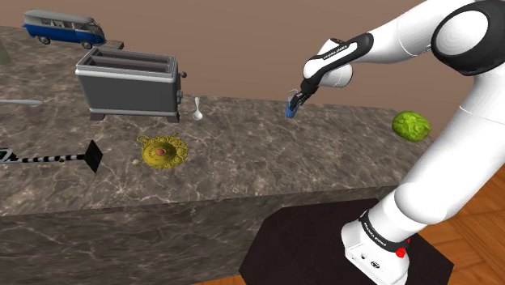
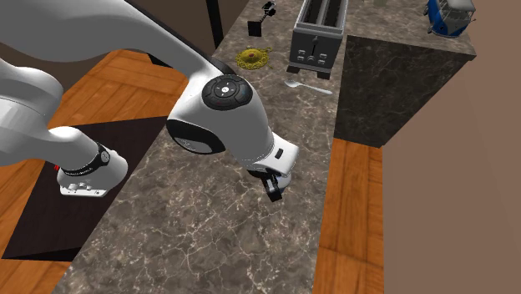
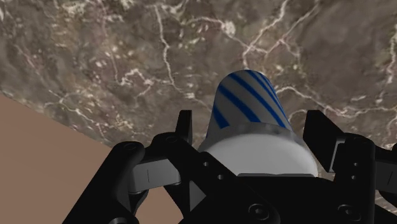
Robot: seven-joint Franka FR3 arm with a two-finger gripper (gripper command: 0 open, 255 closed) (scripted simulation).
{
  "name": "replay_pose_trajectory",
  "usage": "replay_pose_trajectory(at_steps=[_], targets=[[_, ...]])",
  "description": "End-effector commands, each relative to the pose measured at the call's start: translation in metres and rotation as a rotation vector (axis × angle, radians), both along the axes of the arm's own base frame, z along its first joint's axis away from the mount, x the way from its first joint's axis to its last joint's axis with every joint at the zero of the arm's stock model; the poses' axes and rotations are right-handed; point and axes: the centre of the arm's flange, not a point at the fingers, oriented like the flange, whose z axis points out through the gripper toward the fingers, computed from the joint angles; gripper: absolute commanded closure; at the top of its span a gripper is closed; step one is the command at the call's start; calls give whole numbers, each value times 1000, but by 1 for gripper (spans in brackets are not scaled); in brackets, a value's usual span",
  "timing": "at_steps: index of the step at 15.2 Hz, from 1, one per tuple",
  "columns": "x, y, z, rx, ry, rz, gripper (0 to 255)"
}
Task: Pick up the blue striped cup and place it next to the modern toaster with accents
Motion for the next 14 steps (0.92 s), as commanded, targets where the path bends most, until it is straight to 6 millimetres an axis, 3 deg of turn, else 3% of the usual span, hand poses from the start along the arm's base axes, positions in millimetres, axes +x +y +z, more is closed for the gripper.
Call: replay_pose_trajectory(at_steps=[1, 4, 14], targets=[[0, 0, 0, 0, 0, 0, 255], [0, 0, 0, 0, 0, 0, 255], [0, 0, 53, 0, 0, 0, 255]])
